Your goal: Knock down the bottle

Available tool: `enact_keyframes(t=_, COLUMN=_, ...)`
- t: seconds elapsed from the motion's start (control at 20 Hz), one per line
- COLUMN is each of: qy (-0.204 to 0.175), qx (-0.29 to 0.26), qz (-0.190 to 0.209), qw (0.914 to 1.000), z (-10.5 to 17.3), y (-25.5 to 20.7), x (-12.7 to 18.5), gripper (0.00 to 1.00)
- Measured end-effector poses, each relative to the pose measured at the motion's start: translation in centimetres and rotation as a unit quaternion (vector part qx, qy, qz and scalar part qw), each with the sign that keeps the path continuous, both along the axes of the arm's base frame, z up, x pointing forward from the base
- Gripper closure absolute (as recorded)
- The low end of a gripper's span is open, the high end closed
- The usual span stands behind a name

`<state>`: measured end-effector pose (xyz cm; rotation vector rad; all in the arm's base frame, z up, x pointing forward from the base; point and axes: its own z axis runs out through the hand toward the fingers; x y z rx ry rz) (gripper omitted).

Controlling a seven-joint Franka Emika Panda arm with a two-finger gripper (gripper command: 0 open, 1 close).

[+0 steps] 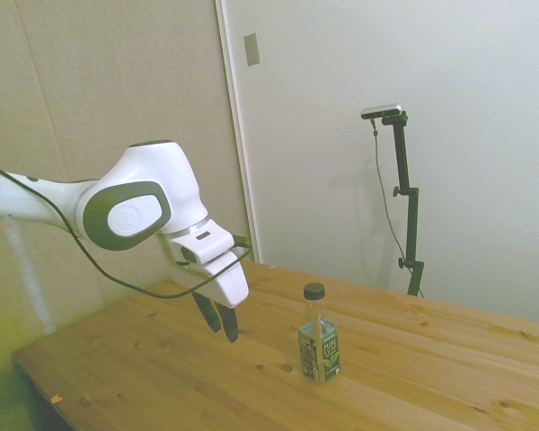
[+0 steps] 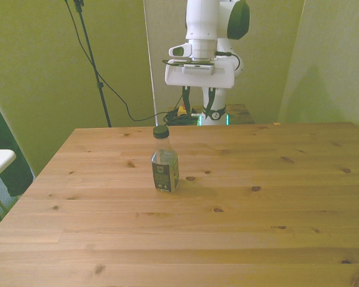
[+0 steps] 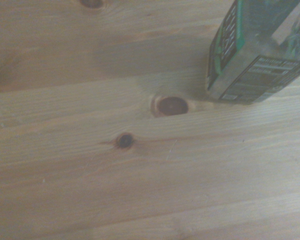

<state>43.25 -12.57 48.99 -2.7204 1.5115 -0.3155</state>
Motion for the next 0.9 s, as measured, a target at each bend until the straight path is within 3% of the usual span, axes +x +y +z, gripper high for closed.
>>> enact_keyframes(t=0.9, qy=-0.001, qx=-0.005, qz=-0.061, qw=0.9981, z=1.5, y=-8.7, x=7.0, gripper=1.0)
